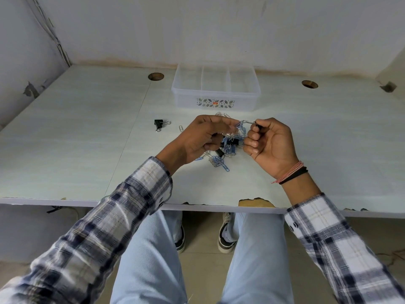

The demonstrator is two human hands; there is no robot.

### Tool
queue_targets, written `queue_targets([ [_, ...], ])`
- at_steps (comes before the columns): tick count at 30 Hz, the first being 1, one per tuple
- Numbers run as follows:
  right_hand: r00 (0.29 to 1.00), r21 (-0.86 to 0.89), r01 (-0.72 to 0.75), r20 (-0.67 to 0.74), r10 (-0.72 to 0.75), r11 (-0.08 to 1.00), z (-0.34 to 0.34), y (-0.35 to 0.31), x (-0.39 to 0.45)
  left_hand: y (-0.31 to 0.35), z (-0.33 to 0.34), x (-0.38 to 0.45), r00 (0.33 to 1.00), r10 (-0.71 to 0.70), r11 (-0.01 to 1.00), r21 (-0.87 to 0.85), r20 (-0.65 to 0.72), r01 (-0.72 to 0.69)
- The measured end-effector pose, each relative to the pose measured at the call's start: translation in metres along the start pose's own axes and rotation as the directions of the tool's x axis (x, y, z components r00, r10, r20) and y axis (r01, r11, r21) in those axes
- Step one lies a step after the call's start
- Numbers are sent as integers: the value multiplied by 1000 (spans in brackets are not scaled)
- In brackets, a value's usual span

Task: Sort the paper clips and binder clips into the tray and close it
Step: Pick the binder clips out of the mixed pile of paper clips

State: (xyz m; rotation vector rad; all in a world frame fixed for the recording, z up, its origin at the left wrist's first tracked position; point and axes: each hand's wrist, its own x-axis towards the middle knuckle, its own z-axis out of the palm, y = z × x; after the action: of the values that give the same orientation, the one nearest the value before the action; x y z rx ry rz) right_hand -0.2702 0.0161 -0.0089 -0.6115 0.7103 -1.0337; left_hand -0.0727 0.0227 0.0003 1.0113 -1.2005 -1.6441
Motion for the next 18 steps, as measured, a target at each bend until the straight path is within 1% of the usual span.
queue_targets([
  [5, 1000, 35, 13, 13, -13, 999, 2, -3, -2, -4, -4, -1, 1000, 9, 1000, -1, 0, -9],
  [10, 1000, 15, 13, 22, -13, 1000, 5, -1, -2, -10, -3, 1, 1000, 23, 999, -28, -11, -23],
  [13, 999, -3, 15, 37, -15, 1000, 8, -2, -4, -15, 1, 2, 998, 56, 997, -48, -31, -58],
  [16, 999, -16, 14, 51, -14, 1000, 9, -4, -5, -20, 2, 7, 989, 114, 991, -59, -96, -120],
  [18, 998, -24, 16, 56, -14, 1000, 9, -6, -6, -19, 0, 9, 985, 141, 987, -64, -102, -148],
])
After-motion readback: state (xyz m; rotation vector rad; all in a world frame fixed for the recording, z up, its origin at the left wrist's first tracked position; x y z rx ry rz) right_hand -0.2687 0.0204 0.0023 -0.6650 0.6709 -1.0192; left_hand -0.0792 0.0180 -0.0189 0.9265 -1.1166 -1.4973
